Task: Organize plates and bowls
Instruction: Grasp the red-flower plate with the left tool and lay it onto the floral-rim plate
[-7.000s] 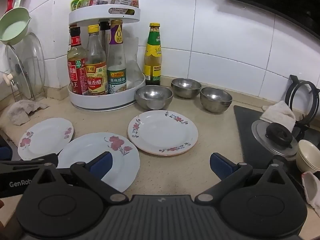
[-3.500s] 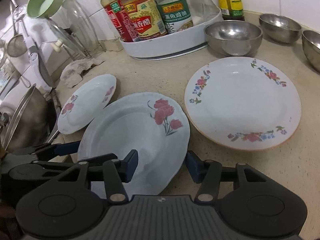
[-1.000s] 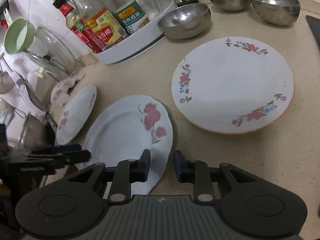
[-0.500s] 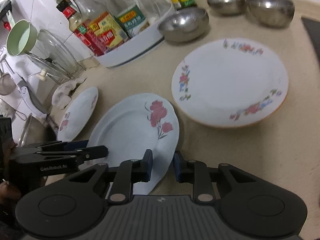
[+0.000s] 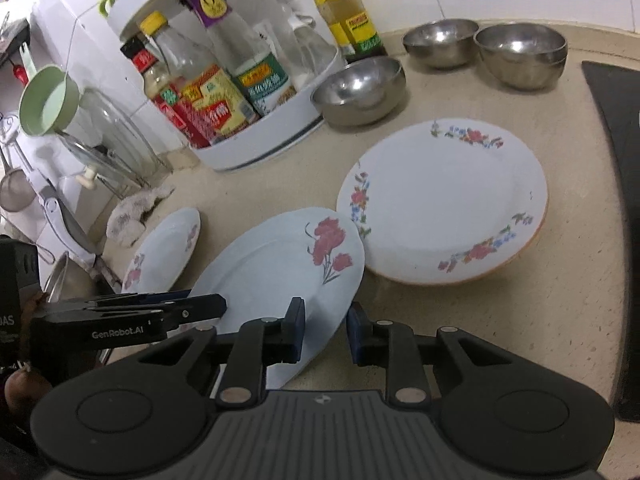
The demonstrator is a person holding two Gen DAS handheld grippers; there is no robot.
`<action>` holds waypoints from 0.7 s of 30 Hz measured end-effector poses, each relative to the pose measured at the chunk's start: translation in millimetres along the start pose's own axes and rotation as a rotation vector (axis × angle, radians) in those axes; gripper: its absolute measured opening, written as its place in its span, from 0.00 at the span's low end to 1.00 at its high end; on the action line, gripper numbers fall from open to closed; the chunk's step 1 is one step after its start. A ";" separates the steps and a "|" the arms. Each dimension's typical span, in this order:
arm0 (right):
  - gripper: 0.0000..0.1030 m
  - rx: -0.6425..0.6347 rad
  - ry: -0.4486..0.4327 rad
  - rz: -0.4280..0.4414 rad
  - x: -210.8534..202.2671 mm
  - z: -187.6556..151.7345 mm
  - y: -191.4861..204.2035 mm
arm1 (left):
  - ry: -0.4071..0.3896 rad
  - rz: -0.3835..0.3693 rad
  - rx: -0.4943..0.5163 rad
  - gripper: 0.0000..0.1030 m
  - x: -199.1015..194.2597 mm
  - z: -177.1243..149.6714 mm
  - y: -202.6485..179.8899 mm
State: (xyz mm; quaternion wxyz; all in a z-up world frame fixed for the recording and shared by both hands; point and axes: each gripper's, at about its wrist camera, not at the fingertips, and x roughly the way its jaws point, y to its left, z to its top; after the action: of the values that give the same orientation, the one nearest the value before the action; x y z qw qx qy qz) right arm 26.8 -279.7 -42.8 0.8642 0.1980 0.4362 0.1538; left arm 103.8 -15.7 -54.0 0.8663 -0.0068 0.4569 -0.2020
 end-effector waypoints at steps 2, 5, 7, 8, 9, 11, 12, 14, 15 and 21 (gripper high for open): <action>0.22 -0.003 -0.017 -0.003 -4.0 1.6 -0.6 | -0.007 -0.009 0.003 0.57 0.6 3.0 -2.2; 0.22 0.005 -0.046 -0.011 -10.0 3.3 -3.4 | -0.016 -0.026 0.007 0.57 4.2 8.9 -6.2; 0.22 0.016 -0.059 -0.021 -12.7 4.5 -7.3 | -0.020 -0.036 0.020 0.56 9.4 14.0 -11.2; 0.22 0.025 -0.067 -0.030 -14.0 5.4 -10.4 | -0.020 -0.043 0.030 0.56 13.0 16.4 -13.7; 0.22 0.031 -0.075 -0.038 -15.4 6.0 -14.0 | -0.019 -0.050 0.038 0.56 17.2 18.7 -16.6; 0.22 0.039 -0.090 -0.062 -18.1 7.3 -20.5 | -0.019 -0.065 0.060 0.56 26.2 23.2 -23.9; 0.22 0.043 -0.098 -0.074 -19.3 8.1 -23.5 | -0.019 -0.071 0.073 0.56 30.8 25.4 -29.2; 0.21 0.055 -0.110 -0.100 -21.2 10.1 -31.2 | -0.022 -0.083 0.094 0.56 38.0 28.3 -37.7; 0.21 0.061 -0.116 -0.111 -21.8 11.6 -35.1 | -0.022 -0.095 0.102 0.56 42.5 30.5 -42.3; 0.20 0.087 -0.159 -0.170 -14.2 29.0 -61.8 | -0.045 -0.113 0.138 0.56 67.2 46.8 -62.1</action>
State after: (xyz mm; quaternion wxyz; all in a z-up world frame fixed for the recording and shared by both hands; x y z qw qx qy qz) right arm 48.1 -345.9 -46.7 0.8966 0.2092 0.3877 0.0445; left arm 153.3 -104.7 -67.5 0.8619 0.0226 0.4210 -0.2816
